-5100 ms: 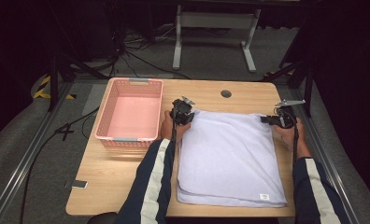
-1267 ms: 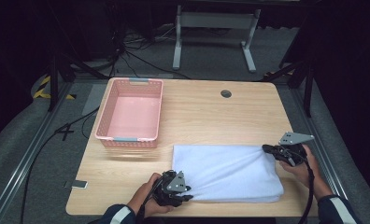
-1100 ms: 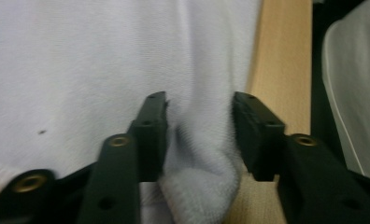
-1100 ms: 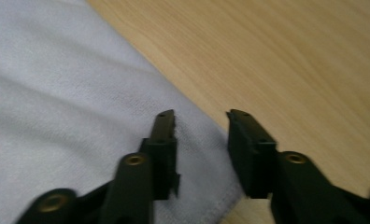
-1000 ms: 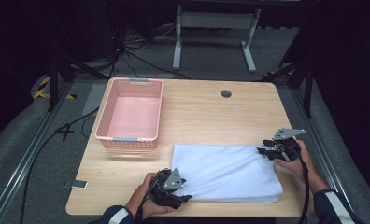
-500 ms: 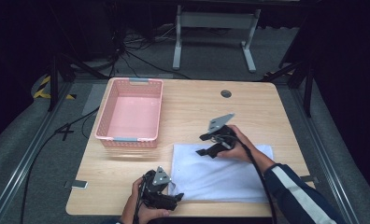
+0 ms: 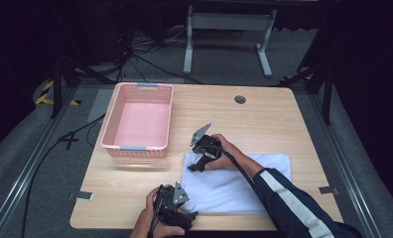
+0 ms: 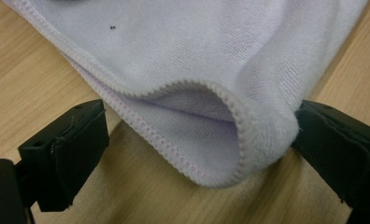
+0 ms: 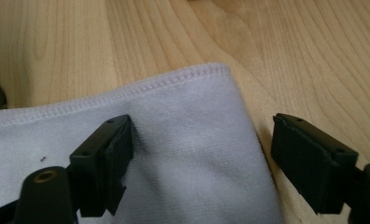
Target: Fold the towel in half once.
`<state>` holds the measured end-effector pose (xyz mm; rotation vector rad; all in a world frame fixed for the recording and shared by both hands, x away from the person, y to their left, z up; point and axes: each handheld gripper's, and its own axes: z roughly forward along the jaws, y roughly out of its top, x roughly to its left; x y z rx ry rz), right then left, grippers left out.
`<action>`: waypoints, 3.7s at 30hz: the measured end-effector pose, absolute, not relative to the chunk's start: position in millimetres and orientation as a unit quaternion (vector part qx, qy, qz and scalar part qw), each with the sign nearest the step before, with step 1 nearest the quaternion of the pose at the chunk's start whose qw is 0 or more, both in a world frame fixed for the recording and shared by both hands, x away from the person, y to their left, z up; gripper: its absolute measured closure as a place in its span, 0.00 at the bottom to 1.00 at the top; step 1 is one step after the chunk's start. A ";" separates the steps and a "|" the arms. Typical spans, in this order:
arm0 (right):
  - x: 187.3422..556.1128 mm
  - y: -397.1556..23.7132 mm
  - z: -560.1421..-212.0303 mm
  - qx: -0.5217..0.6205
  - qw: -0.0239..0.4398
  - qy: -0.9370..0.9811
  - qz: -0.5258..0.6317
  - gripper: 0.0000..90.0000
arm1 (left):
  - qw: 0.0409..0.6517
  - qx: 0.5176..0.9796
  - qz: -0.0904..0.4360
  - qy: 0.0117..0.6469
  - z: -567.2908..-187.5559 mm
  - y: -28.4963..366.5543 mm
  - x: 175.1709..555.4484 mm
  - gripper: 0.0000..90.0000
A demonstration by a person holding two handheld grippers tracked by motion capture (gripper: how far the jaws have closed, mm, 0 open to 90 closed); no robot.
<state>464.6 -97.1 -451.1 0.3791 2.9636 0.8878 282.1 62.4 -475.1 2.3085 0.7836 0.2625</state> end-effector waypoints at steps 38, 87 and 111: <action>442.9 -61.8 -407.0 0.036 0.018 0.931 0.363 0.86 | 0.365 0.857 0.174 0.321 -448.5 108.1 278.7 0.71; 398.2 -320.9 -363.6 0.121 0.073 0.878 0.457 0.55 | 0.482 0.865 0.122 0.070 -393.5 -35.9 295.5 0.35; 358.8 -332.7 -364.4 0.222 0.162 0.868 0.413 0.51 | 0.386 0.916 0.072 0.085 -445.1 -28.9 299.4 0.55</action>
